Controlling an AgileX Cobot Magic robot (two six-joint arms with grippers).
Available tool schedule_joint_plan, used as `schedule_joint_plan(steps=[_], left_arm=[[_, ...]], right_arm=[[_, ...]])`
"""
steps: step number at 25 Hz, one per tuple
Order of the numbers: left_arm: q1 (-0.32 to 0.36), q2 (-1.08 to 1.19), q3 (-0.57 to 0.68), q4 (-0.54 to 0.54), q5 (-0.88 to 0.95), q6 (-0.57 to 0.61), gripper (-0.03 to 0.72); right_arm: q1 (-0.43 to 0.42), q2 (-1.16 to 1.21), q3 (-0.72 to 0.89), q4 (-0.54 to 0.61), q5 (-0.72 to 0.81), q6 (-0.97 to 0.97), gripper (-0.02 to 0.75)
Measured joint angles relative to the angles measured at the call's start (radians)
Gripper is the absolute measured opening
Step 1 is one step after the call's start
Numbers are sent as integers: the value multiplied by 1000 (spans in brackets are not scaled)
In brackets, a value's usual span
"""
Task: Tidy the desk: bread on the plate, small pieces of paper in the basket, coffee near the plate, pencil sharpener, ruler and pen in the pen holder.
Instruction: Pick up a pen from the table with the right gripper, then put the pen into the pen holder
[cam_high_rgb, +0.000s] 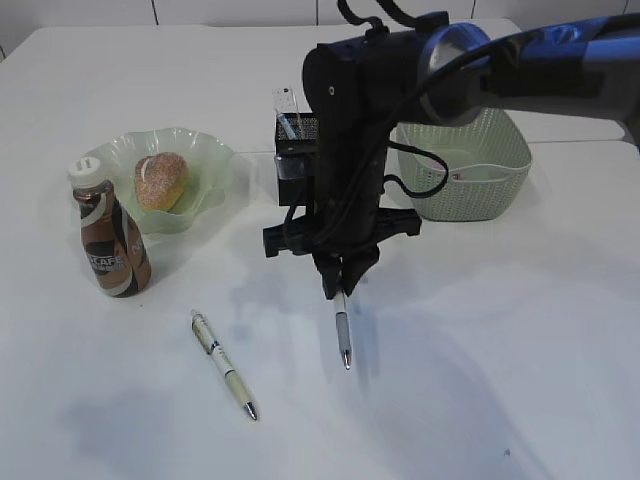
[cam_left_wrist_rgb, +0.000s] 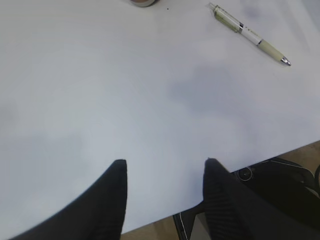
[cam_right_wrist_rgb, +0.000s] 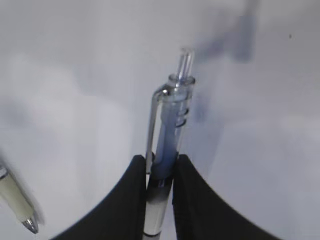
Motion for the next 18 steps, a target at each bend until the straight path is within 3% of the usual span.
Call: schedule_joint_plan(steps=[6,15,18], left_arm=[[0,0,0,0,2,0,347],[0,0,0,31,2,0,347],[0,0,0,35,2,0,347]], right_arm=[[0,0,-97,-11,16,-110,134],[0,0,-257,-137,20,-138,134],[0,0,-310,-189,-67,-138,134]])
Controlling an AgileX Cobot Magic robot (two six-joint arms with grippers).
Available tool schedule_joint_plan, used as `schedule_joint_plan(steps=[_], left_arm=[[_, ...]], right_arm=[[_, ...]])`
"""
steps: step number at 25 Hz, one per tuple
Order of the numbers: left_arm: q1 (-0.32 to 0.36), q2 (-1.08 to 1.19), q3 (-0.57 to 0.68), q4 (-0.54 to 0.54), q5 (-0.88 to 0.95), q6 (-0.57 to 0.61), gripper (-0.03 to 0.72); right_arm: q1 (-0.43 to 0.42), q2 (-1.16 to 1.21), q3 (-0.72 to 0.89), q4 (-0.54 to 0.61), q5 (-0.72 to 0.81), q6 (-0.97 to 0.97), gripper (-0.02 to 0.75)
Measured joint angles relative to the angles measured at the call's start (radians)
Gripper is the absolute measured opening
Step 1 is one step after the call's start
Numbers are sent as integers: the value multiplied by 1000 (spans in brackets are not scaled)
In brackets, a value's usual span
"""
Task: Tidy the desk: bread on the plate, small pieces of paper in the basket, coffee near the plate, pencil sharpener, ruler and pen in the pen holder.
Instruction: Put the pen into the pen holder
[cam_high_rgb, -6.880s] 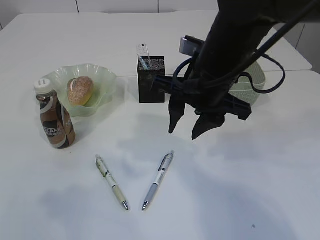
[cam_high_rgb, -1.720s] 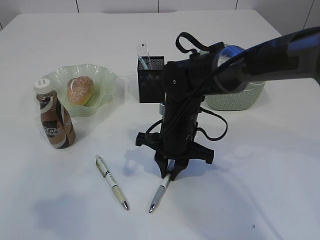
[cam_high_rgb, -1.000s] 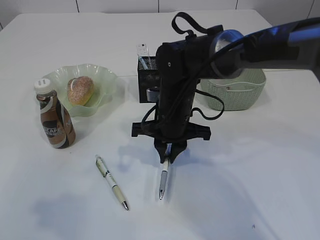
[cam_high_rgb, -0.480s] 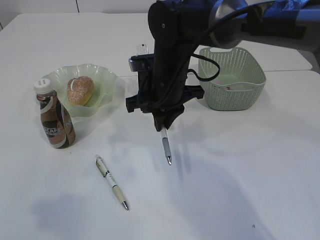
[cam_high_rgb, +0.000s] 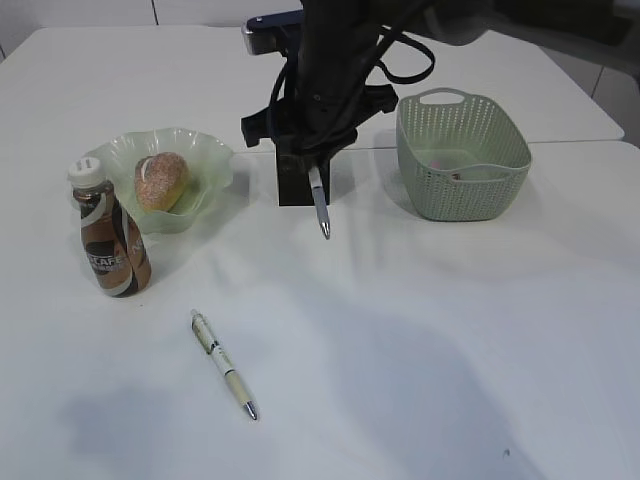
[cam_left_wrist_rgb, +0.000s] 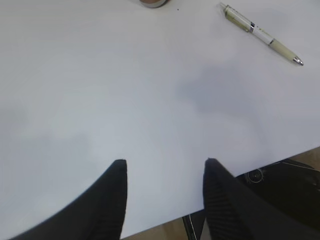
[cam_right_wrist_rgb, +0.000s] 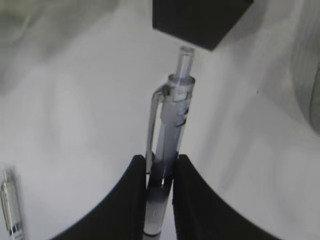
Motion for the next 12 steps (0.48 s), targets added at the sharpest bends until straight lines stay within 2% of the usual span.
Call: schedule_joint_plan(steps=[2,4,6,8,9,12], left_arm=[[0,0,0,2,-9,0,347],[0,0,0,2,-24,0,347],[0,0,0,2,-39,0,347],[0,0,0,2,-53,0,347],[0,0,0,2,-63,0,347],[0,0,0,2,-85,0,347]], right_arm=[[0,-5,0,-12,-77,0,134],[0,-5,0,-12,-83,0,134],[0,-41,0,-67,-208,-1,134],[0,-45,0,-75,-216,-1,134],[0,-68,0,-123,-262,-1,134],[0,-90,0,-168,-321,-1,134]])
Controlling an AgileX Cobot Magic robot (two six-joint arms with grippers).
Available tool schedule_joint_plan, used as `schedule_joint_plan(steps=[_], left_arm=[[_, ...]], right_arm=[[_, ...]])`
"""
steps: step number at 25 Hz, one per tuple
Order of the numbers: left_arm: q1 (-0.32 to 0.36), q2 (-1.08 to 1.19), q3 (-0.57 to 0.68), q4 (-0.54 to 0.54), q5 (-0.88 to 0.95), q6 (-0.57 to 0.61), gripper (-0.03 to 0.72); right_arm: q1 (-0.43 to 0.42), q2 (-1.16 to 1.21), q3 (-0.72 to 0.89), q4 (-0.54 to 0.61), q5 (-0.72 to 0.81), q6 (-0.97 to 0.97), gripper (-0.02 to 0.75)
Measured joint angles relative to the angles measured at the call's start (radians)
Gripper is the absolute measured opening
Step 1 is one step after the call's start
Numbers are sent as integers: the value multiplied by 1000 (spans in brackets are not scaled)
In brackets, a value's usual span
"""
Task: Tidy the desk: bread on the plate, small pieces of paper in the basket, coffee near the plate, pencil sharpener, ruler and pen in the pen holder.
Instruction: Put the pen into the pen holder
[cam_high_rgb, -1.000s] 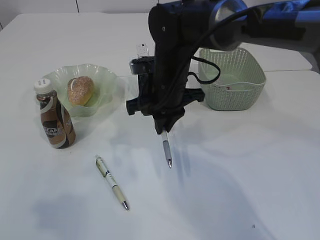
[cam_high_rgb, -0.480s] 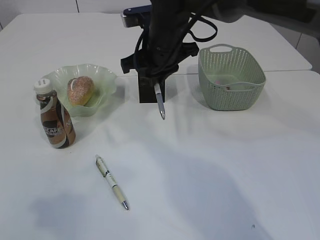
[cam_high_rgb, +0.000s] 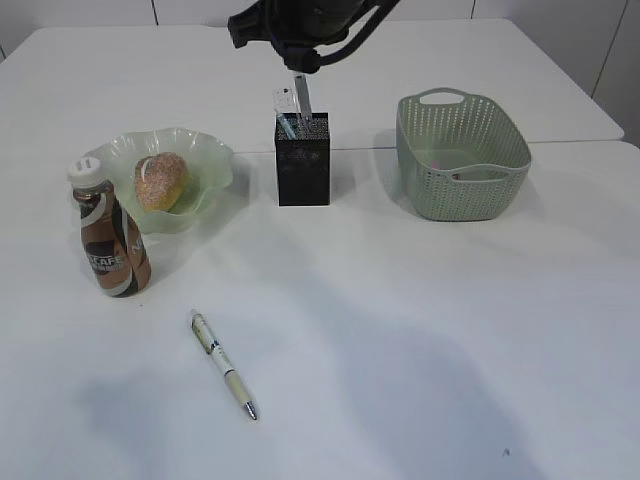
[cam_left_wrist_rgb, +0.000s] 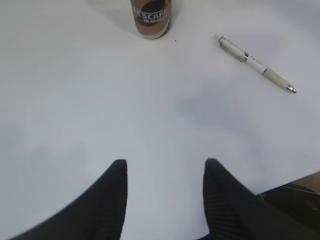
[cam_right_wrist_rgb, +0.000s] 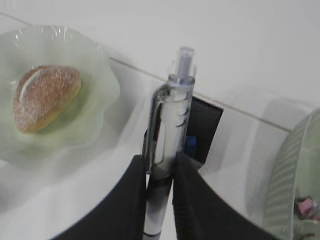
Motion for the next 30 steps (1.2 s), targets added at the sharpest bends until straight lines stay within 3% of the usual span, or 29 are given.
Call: schedule_joint_plan(steps=[6,14,16,17,30], left_arm=[[0,0,0,0,-35,0,346],[0,0,0,2,-44,0,344],[0,0,0,13,-48,0,344],[0,0,0,17,-52,0,344],[0,0,0,30,-79,0,337]], right_arm=[[2,-6,8,-25,-88,-1,134],[-14,-98,306,-191,-448,92,134],[-14,-98,306,-191,-448,92,134],[-45,-149,436,-250,-656,143,134],[-178,-93,508,-270,-1007,156,134]])
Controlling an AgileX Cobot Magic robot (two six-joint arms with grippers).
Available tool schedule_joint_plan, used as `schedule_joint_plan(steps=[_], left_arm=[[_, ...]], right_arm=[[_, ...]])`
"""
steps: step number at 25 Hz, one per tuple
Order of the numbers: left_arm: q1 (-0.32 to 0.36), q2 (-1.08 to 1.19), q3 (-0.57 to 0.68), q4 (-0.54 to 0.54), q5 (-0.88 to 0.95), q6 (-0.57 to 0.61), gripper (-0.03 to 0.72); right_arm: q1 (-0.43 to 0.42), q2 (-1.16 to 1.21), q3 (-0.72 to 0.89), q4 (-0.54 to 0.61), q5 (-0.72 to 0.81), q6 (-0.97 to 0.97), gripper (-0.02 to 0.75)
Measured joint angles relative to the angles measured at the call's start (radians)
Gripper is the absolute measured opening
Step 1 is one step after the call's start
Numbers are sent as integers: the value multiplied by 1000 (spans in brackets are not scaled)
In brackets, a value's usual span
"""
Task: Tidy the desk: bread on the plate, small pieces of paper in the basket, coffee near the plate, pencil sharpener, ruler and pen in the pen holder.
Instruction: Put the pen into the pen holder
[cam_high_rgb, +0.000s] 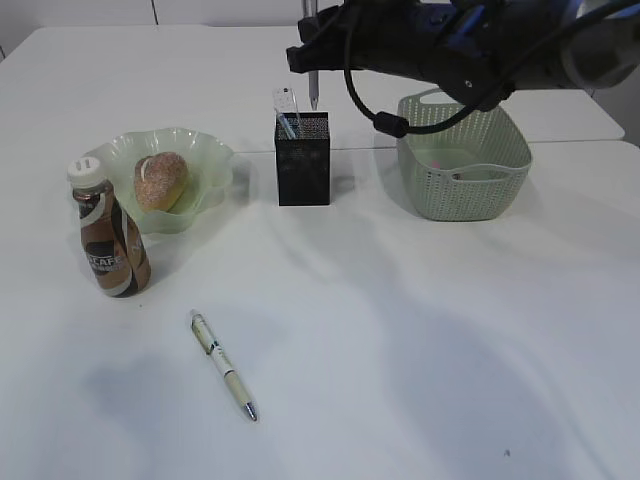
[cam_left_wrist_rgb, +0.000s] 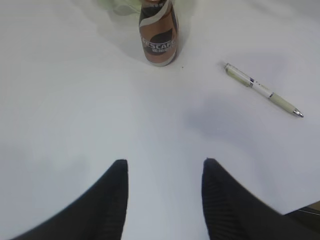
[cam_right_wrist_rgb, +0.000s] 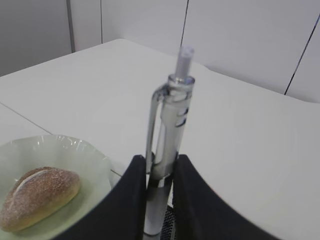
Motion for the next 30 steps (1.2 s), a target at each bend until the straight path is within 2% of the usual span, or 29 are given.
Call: schedule_joint_plan(steps=[9,10,24,30], left_arm=[[0,0,0,0,-15,0,333],[0,0,0,0,-15,0,333],[0,0,0,0,-38,0,330],[0,0,0,0,-76,0,330]], right_arm=[[-13,71,-2,2,-101,0,134],[-15,127,-47,12,-108,0,134],[-26,243,-208,35,-113,0,134],[-39,264,-220,36,-98,0,134]])
